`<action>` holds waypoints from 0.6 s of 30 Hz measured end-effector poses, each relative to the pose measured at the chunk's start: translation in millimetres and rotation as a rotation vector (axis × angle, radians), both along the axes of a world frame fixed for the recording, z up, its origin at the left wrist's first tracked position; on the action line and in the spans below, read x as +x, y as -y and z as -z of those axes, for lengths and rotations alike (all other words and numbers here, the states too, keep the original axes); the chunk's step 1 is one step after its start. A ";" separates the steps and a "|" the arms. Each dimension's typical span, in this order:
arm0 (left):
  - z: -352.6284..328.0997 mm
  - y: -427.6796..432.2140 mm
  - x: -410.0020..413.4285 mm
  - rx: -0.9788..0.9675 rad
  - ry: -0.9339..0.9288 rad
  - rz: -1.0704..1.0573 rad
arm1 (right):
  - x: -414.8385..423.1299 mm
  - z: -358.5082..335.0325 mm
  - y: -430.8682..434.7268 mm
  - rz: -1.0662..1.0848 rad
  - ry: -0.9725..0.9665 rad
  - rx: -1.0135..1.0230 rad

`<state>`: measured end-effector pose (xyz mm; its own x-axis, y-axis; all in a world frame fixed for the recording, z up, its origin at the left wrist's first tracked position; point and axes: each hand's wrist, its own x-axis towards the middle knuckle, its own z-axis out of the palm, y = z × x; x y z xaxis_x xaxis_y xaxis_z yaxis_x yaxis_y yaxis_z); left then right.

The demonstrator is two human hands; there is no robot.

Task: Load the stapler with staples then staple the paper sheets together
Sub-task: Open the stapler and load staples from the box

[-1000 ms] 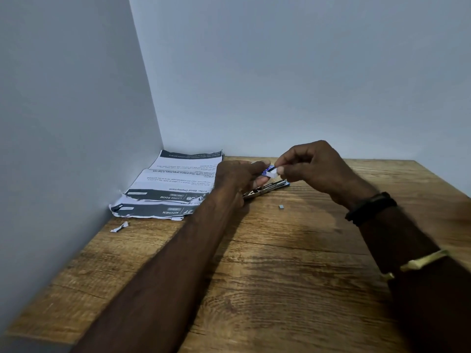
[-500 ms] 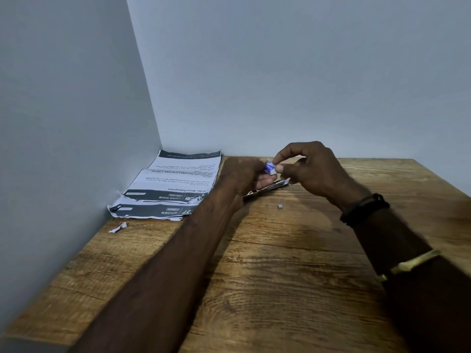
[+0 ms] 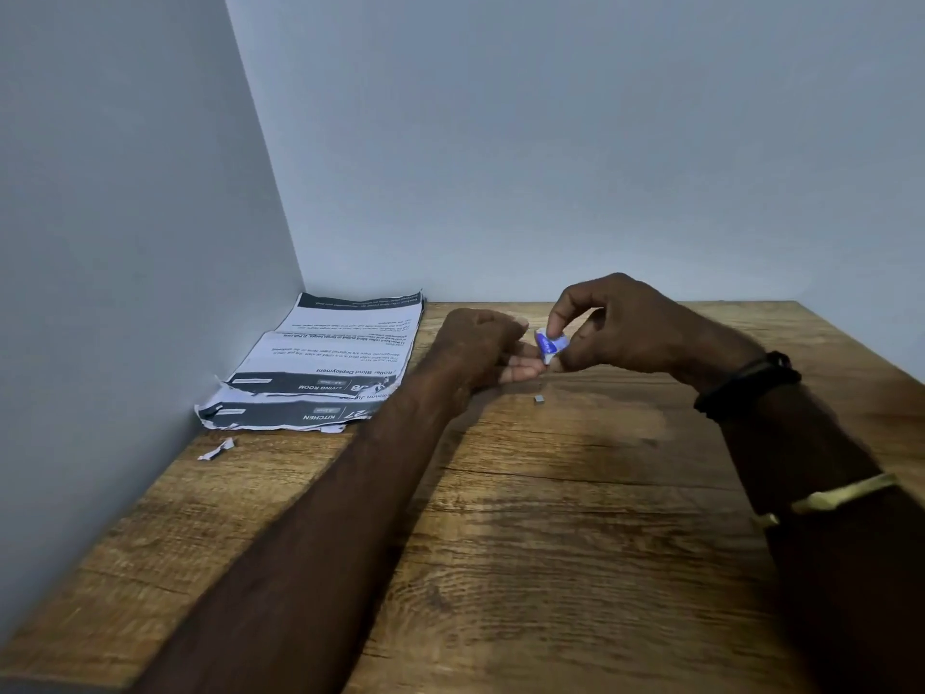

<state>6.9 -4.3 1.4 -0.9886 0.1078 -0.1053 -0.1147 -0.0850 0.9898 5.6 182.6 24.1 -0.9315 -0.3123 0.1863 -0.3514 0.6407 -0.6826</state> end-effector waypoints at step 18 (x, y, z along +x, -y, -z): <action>23.7 10.4 -18.8 -0.998 -0.319 -0.125 | -5.2 9.1 -6.5 -0.045 0.360 0.524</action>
<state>-11.9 -14.7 -22.3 -0.9842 0.0110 0.1766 0.1166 0.7911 0.6005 0.4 189.1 15.0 -0.8911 -0.3176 -0.3242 -0.1929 0.9117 -0.3629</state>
